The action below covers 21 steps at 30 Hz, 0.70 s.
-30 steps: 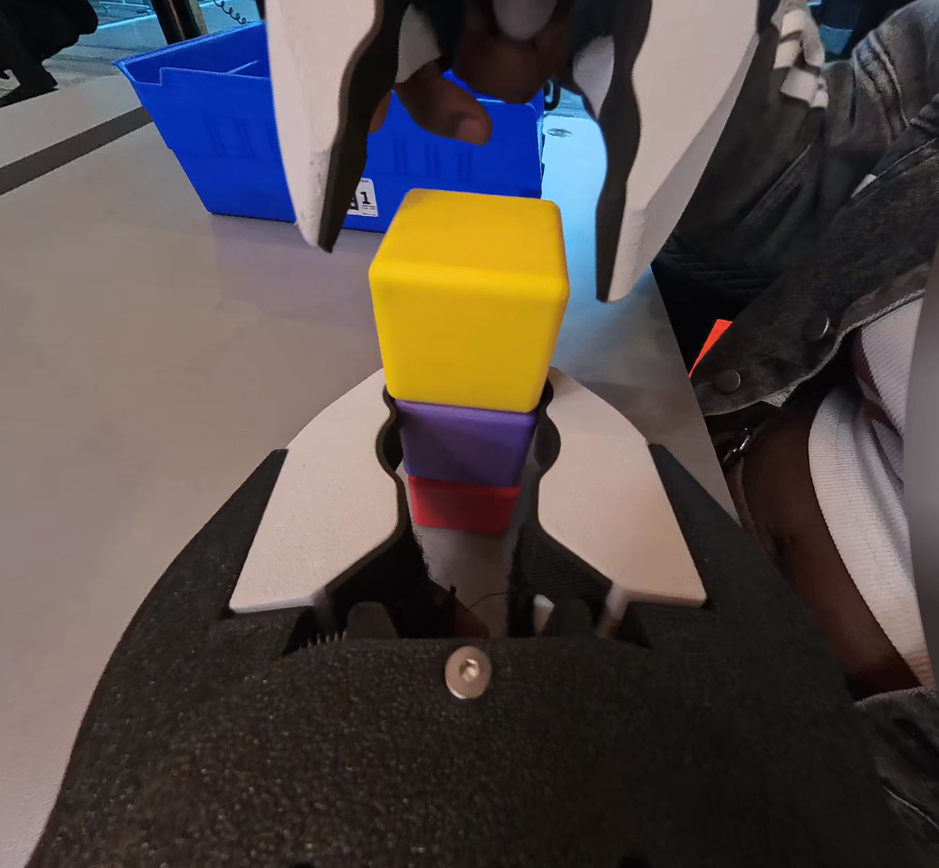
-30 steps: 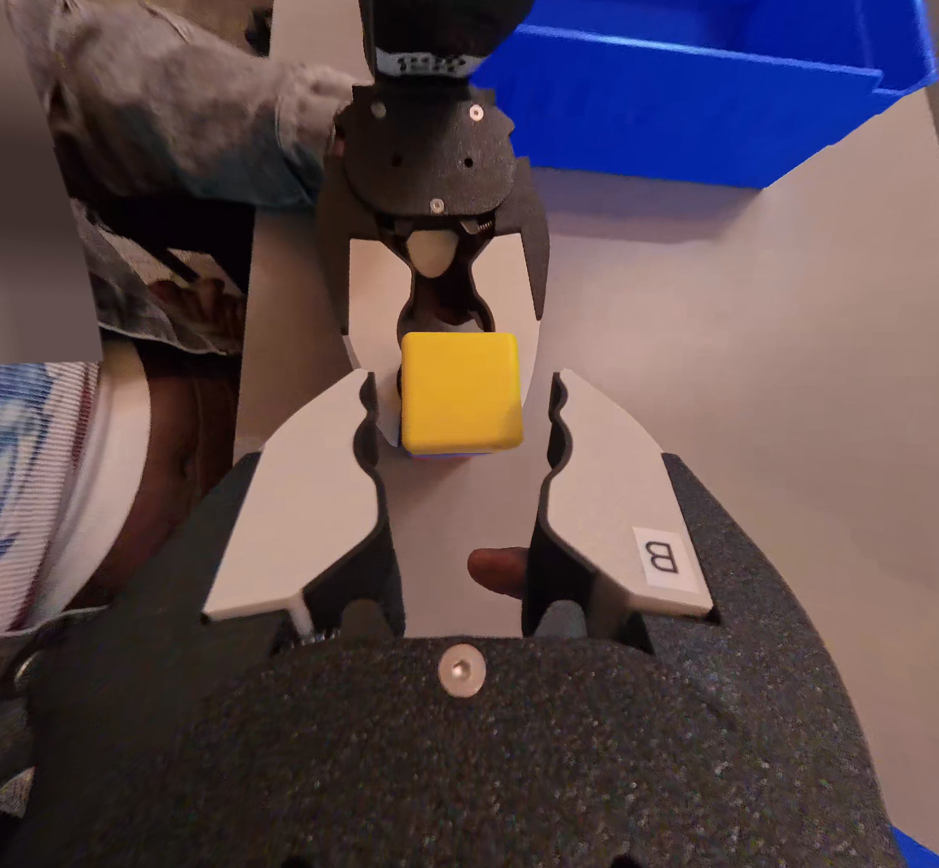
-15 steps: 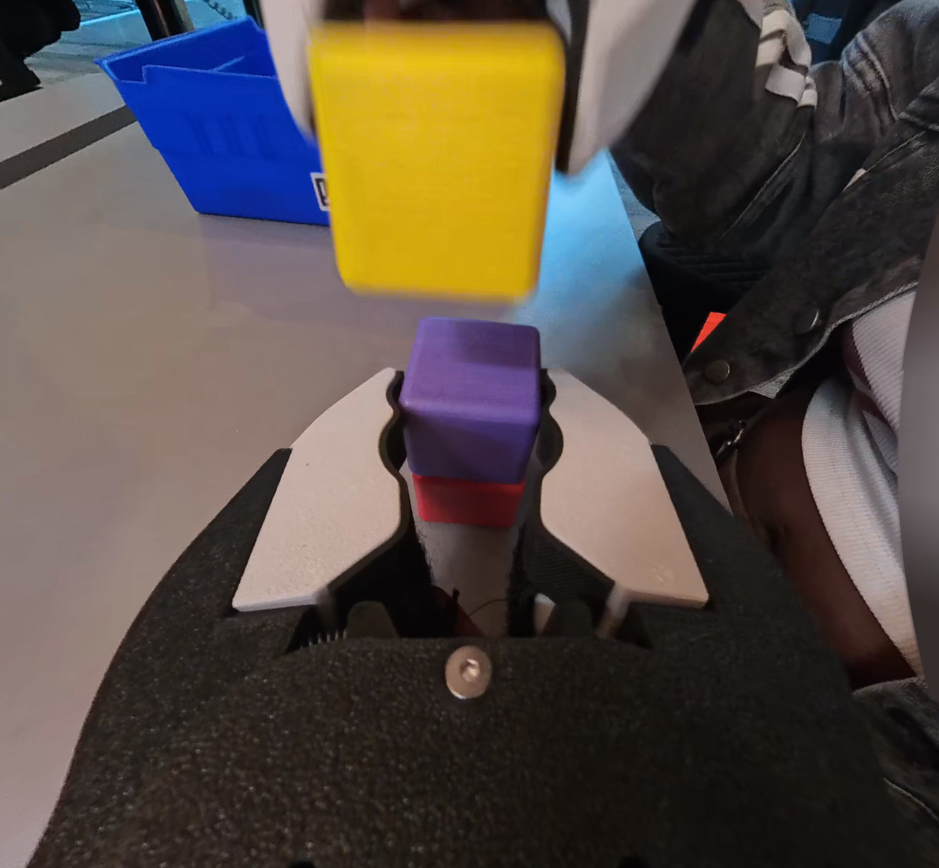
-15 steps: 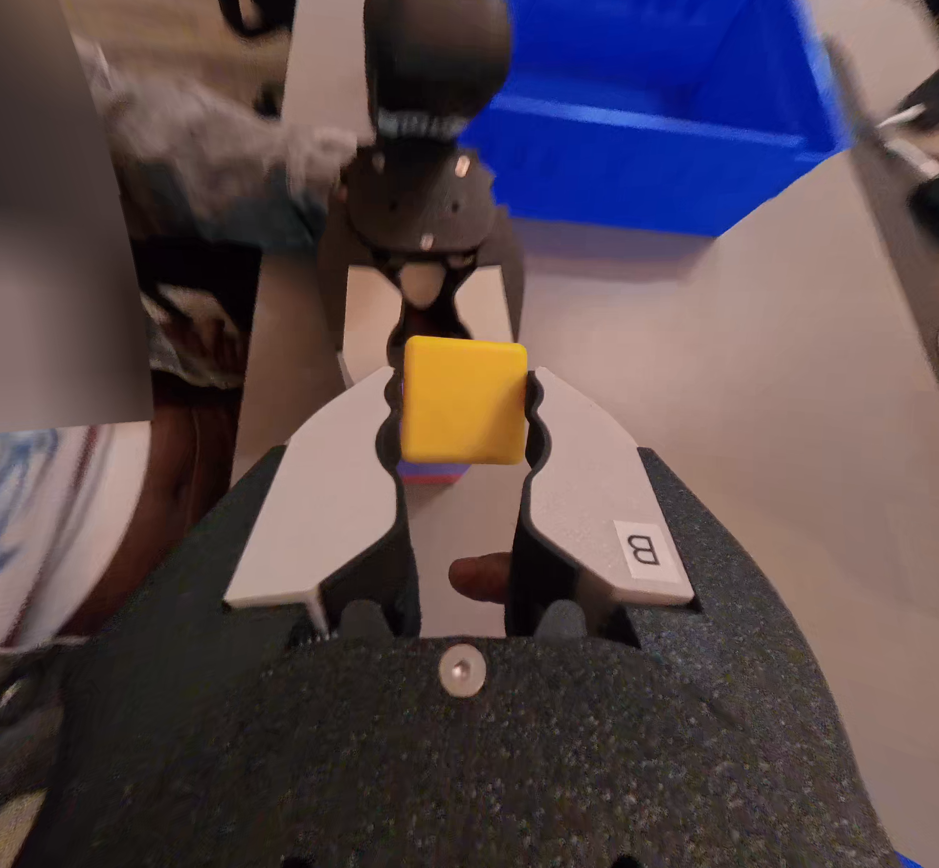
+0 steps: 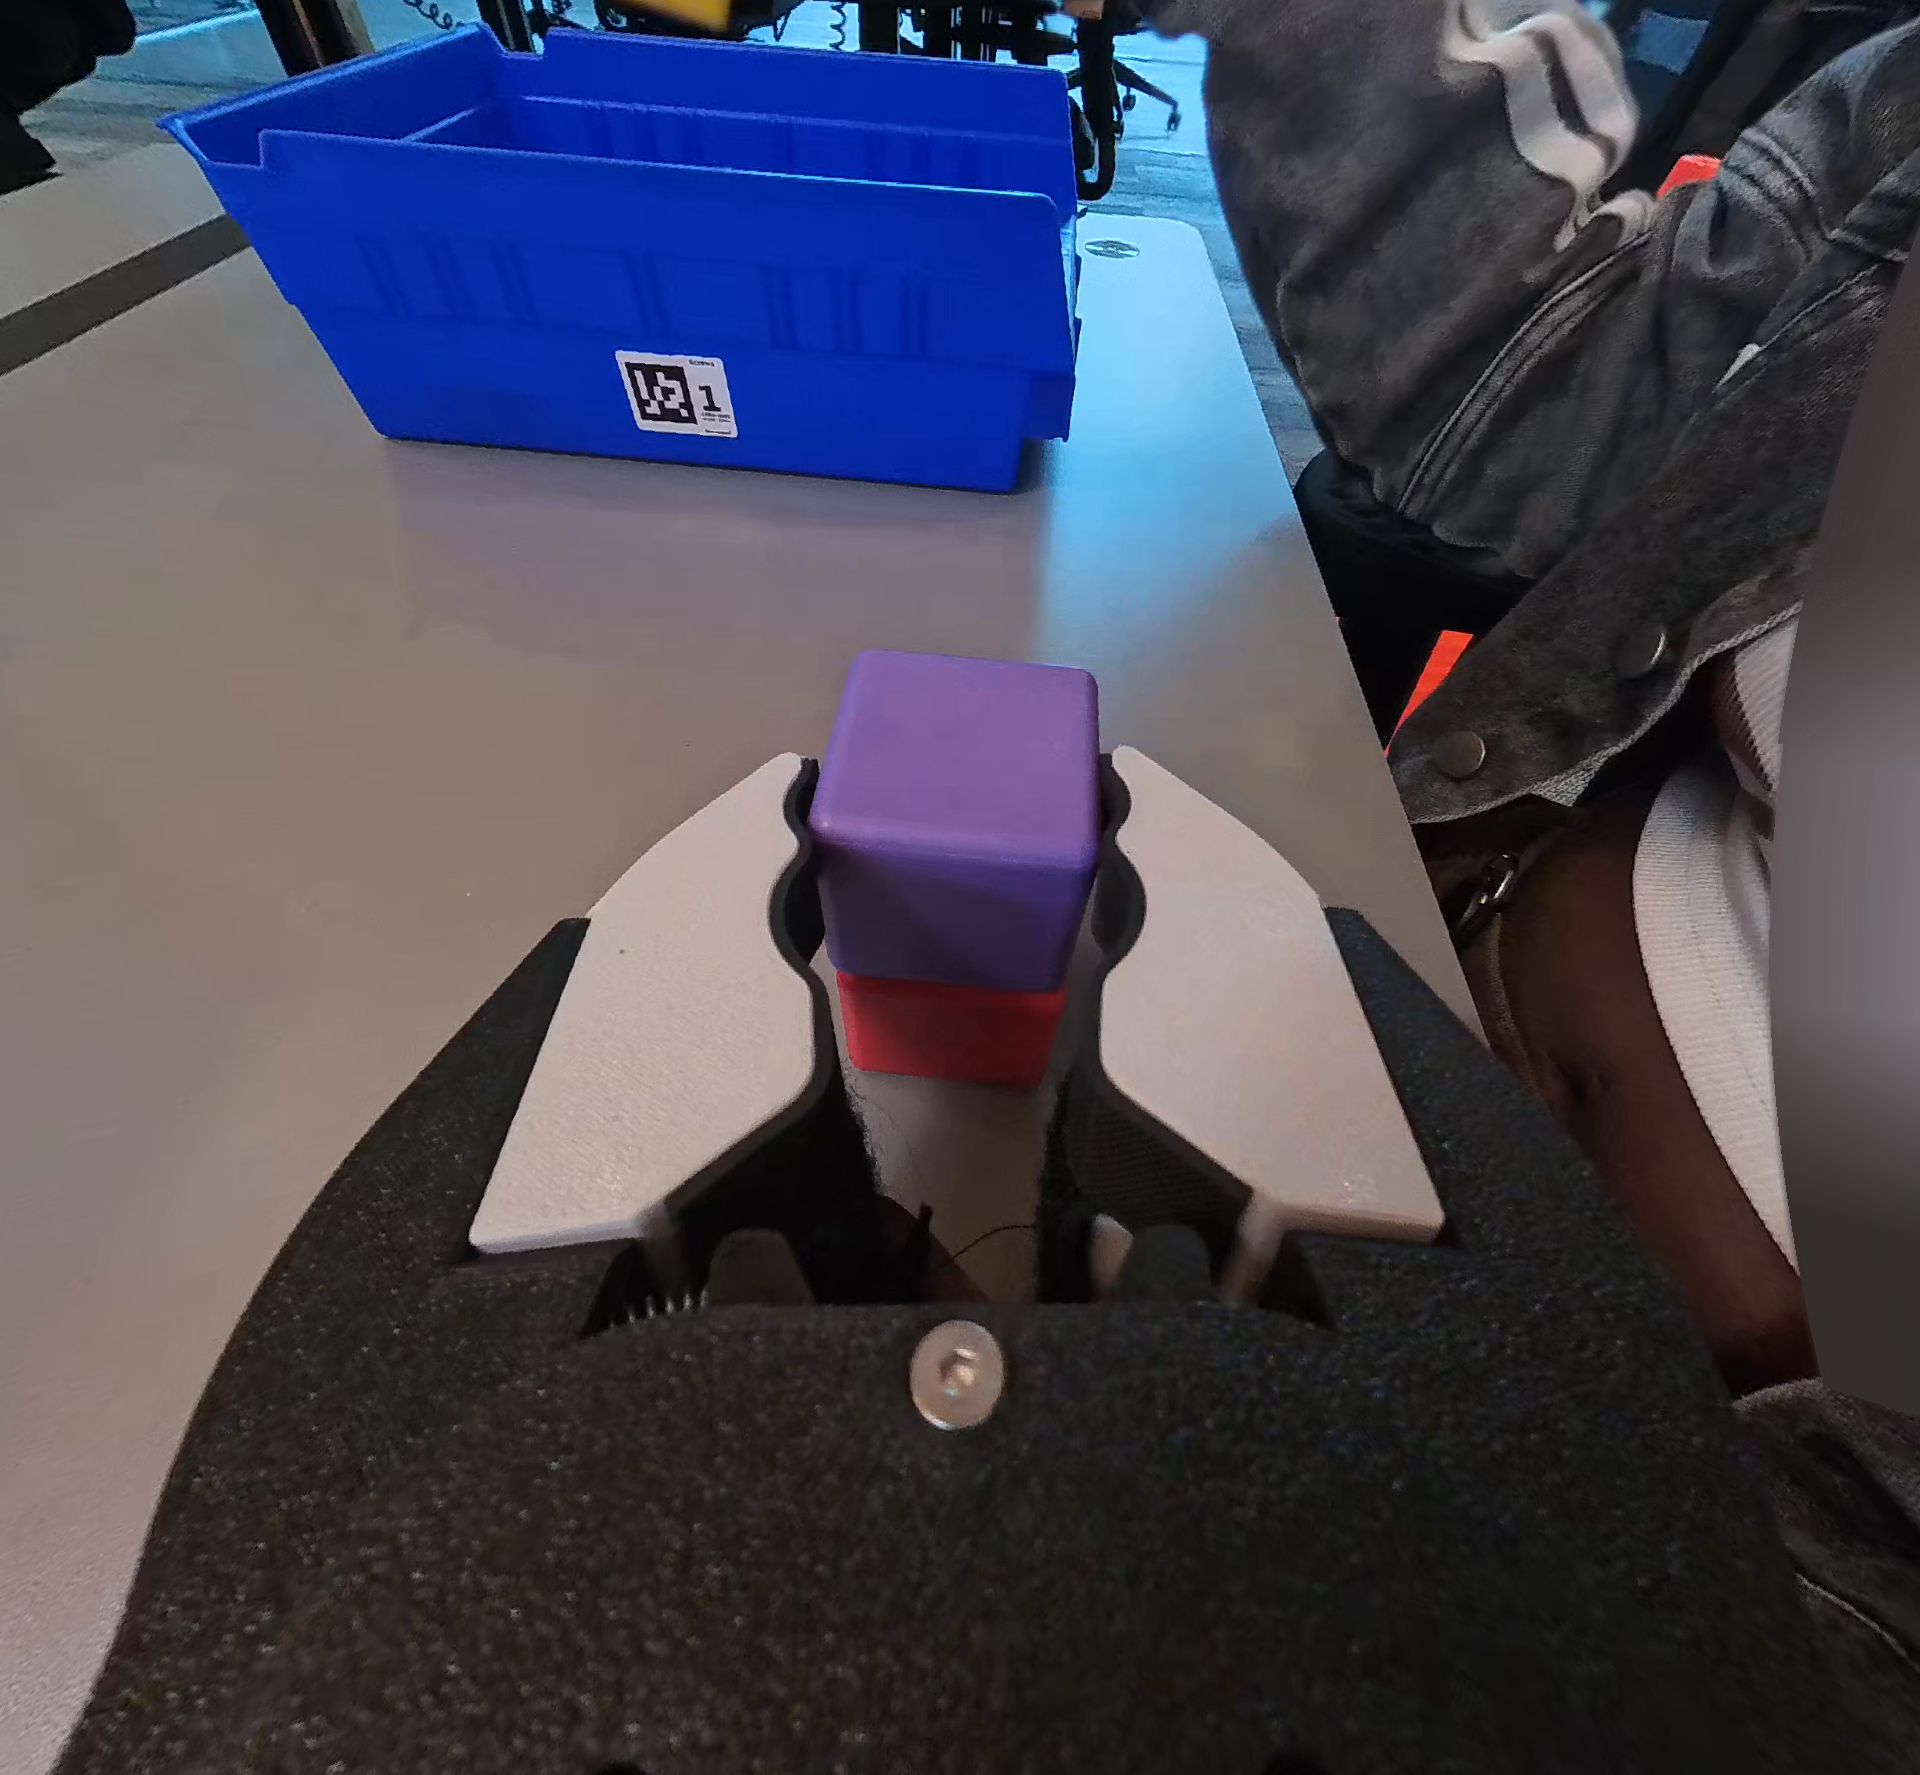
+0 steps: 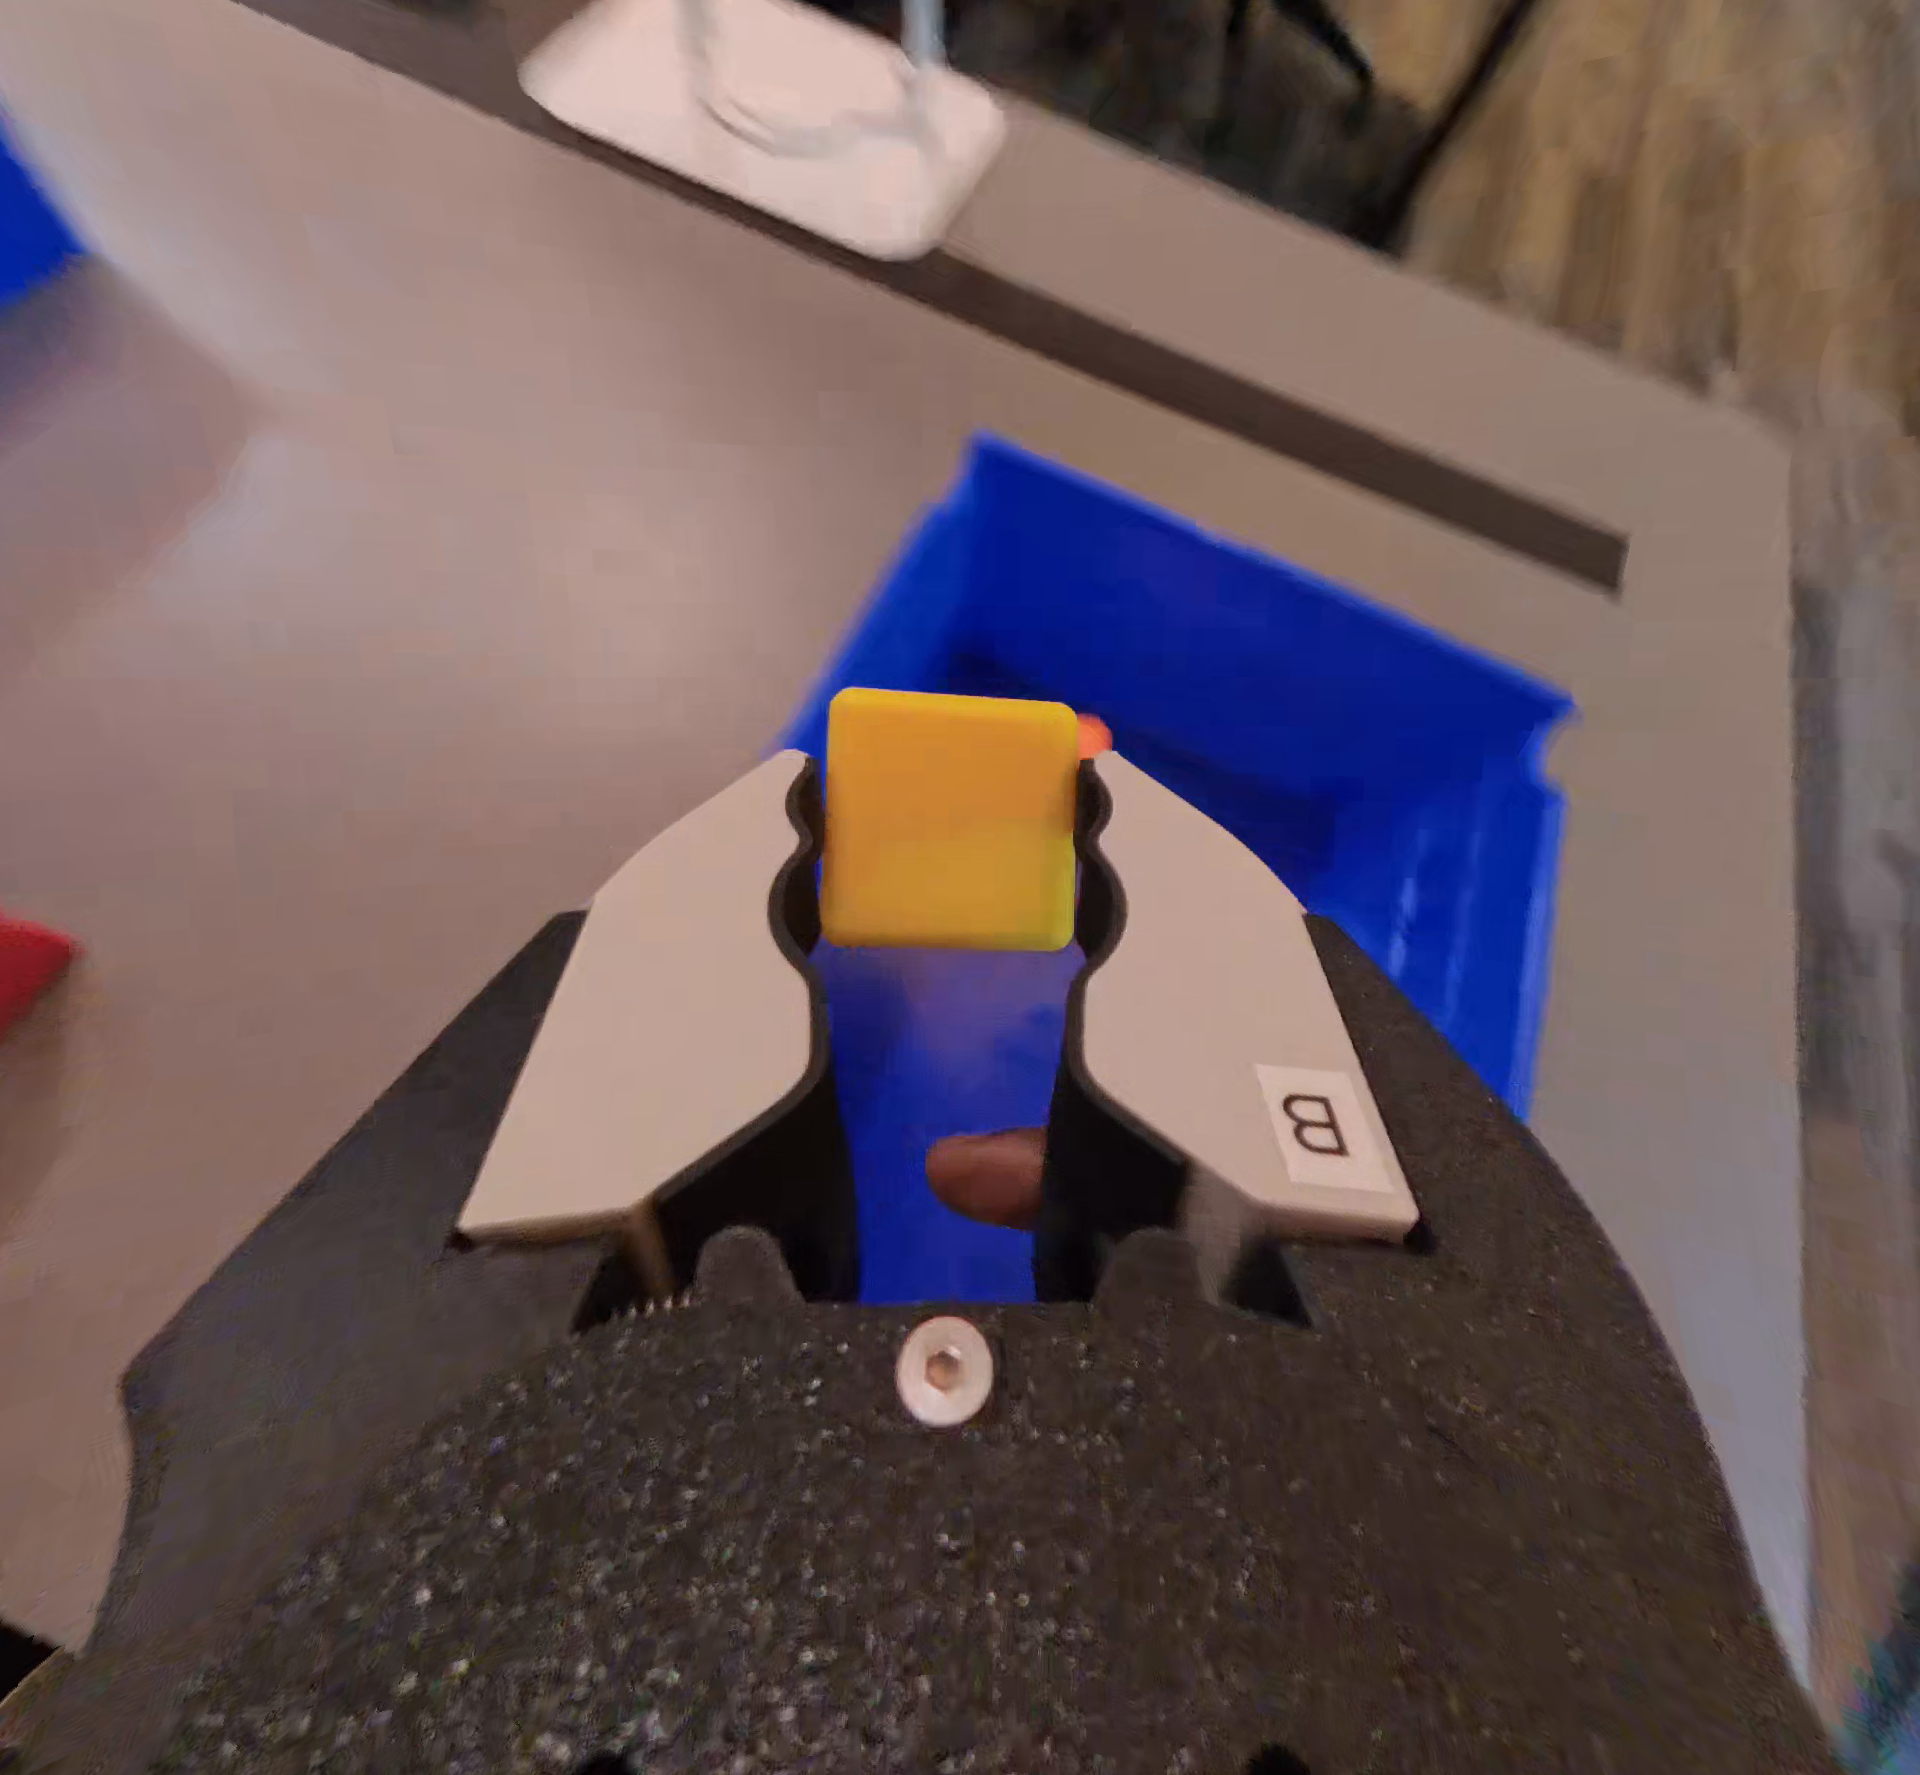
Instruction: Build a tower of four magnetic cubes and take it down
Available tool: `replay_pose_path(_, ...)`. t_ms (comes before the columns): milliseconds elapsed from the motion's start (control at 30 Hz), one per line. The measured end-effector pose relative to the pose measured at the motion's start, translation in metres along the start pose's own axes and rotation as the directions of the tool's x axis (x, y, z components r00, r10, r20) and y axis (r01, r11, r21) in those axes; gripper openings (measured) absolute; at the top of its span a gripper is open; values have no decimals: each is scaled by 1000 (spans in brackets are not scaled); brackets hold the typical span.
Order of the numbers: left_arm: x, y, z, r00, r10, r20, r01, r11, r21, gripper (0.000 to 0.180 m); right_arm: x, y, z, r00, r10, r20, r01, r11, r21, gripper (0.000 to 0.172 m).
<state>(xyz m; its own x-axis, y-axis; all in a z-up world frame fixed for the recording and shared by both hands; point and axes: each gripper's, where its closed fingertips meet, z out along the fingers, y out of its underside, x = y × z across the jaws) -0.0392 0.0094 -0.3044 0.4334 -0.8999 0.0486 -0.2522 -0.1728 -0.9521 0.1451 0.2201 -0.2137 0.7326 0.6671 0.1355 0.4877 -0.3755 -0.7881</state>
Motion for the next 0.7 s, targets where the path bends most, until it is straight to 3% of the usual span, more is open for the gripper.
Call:
replay_pose_path(167,0,0,0,1000,1,-2,-1,1000,-1,49,52,72,36,983,116,-140,-146,961,-233,47)
replay_pose_path(300,0,0,0,1000,1,-5,-1,1000,0,49,75,103,58,963,131,-234,-201,930,-307,46)
replay_pose_path(633,0,0,1,1000,-1,-8,1,1000,3,49,92,122,81,951,157,-266,-246,905,-346,47)
replay_pose_path(700,0,0,1,1000,-2,-10,2,1000,4,49,93,114,78,948,152,-280,-237,923,-303,49)
